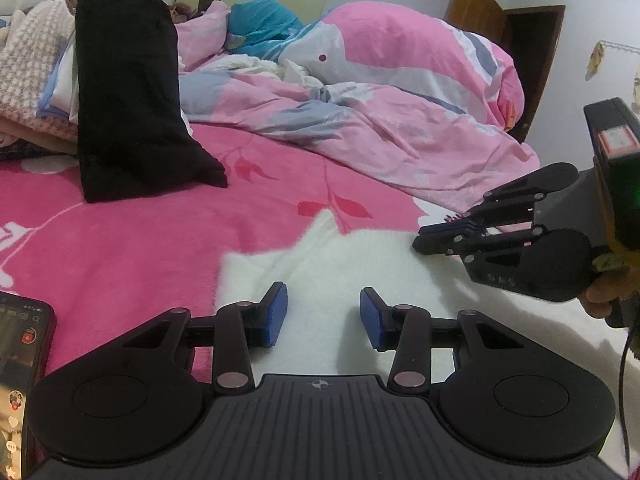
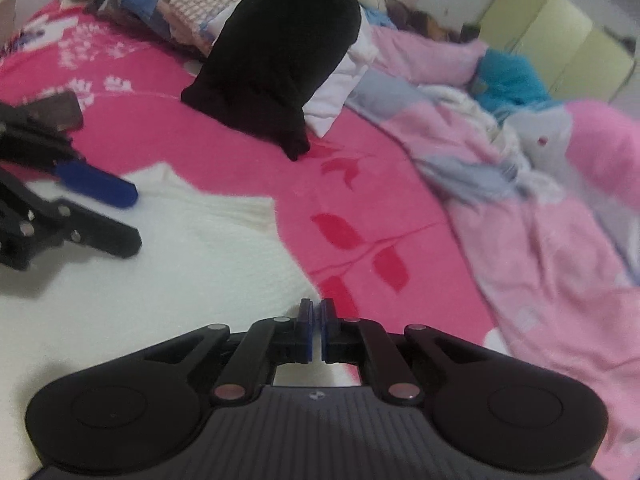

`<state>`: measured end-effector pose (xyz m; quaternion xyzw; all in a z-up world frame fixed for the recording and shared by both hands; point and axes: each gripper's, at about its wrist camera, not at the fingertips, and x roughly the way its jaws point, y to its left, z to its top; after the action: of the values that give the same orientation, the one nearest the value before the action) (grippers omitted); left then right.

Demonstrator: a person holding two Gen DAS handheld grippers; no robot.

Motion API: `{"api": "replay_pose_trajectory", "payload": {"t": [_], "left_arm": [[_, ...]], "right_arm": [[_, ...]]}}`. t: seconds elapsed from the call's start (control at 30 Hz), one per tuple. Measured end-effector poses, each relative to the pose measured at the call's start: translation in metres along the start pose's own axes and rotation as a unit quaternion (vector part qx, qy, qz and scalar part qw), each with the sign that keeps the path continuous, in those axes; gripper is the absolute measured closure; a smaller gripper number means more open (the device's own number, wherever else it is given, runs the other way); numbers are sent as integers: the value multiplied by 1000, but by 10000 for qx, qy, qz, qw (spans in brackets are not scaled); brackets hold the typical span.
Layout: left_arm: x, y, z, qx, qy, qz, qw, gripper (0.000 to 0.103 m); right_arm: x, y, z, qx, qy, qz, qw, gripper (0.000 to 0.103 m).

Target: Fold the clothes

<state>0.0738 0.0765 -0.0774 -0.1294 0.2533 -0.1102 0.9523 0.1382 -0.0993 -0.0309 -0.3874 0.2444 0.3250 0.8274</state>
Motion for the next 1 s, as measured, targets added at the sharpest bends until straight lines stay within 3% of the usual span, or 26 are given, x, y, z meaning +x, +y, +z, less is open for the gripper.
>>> {"api": "replay_pose_trajectory", "payload": {"t": [0.37,0.57,0.8,0.9,1.0], "left_arm": [[0,-1,-1,22,-2,74,10000,62],[-2,-5,-3,144,-23,184,9997,62],[-18,-20,5,489,-231,444,9976,56],[-25,-34,12,798,-336,399,9954,56],[-16,-43,19,846,-95,120,9963,56]], "right_arm": [[37,25,-13,-332,162,-309,9988,100],[23,-12,-9,806,73,-97,9967,95],[15,-16,-15,1120,-171,-286,9931,95],[-3,-20,-12,1187,-470,-214,9916,95],[-13,-19,-8,1046,-632,270,9921,95]]}}
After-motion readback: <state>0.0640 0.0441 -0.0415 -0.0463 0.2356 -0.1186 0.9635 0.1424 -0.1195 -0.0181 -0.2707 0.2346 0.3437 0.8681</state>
